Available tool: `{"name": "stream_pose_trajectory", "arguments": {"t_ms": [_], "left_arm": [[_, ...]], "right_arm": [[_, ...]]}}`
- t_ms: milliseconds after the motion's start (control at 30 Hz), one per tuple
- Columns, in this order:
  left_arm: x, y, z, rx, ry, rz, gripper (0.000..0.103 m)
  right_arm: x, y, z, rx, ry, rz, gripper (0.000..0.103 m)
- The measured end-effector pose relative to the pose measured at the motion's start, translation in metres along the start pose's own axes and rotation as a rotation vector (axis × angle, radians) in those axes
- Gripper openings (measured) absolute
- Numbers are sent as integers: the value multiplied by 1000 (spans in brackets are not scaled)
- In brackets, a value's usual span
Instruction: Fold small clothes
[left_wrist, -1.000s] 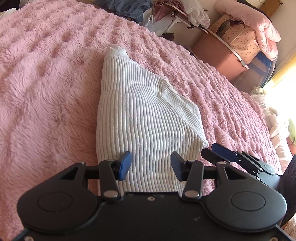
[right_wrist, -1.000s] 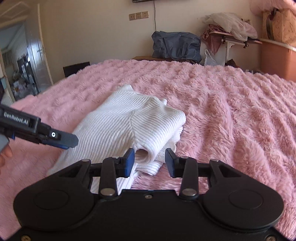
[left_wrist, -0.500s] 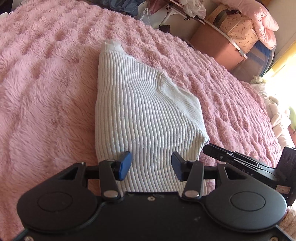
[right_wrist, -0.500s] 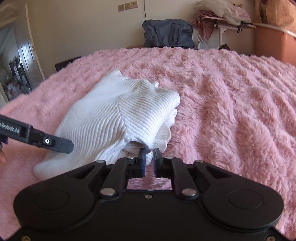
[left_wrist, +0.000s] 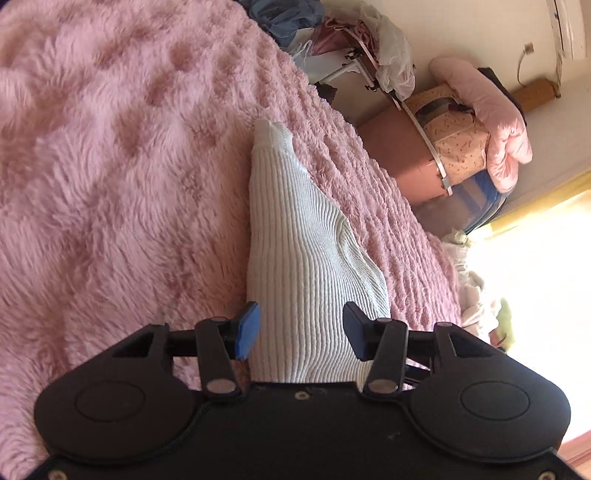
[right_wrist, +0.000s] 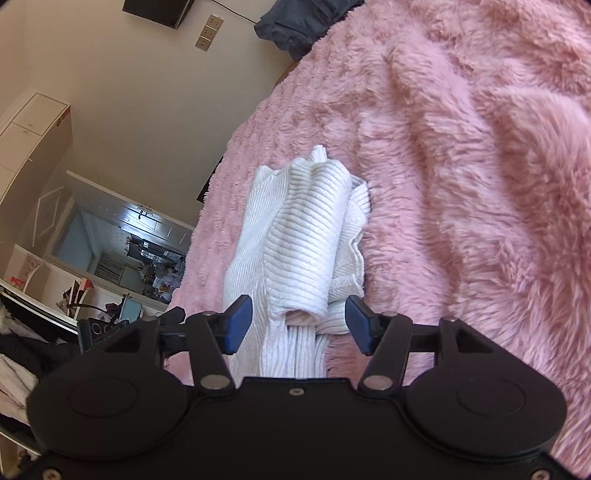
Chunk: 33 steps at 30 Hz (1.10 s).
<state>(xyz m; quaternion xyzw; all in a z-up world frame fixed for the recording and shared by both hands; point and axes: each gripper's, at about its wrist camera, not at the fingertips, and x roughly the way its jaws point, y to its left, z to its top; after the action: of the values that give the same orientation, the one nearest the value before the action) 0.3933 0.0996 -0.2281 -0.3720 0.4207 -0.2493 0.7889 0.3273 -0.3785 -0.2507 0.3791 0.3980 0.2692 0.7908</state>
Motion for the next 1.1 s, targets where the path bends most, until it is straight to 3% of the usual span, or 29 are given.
{"name": "stream_pose_trajectory", "arguments": {"t_ms": [200, 433, 500, 767, 833, 967, 1100], "left_arm": [[16, 32, -1, -133, 15, -110, 52], [45, 33, 6, -95, 81, -105, 53], [53, 33, 7, -83, 88, -117, 58], [80, 39, 21, -131, 160, -178, 65], [83, 36, 18, -131, 146, -182, 66], [80, 27, 15, -113, 127, -209, 59], [67, 16, 18, -88, 108, -262, 58]], "right_arm": [[11, -13, 3, 41, 11, 15, 66], [33, -12, 13, 39, 54, 25, 73], [37, -13, 16, 43, 57, 34, 73], [71, -5, 29, 11, 97, 48, 85], [77, 0, 30, -3, 108, 46, 84], [74, 11, 27, 2, 97, 54, 60], [70, 34, 28, -41, 95, 41, 56]]}}
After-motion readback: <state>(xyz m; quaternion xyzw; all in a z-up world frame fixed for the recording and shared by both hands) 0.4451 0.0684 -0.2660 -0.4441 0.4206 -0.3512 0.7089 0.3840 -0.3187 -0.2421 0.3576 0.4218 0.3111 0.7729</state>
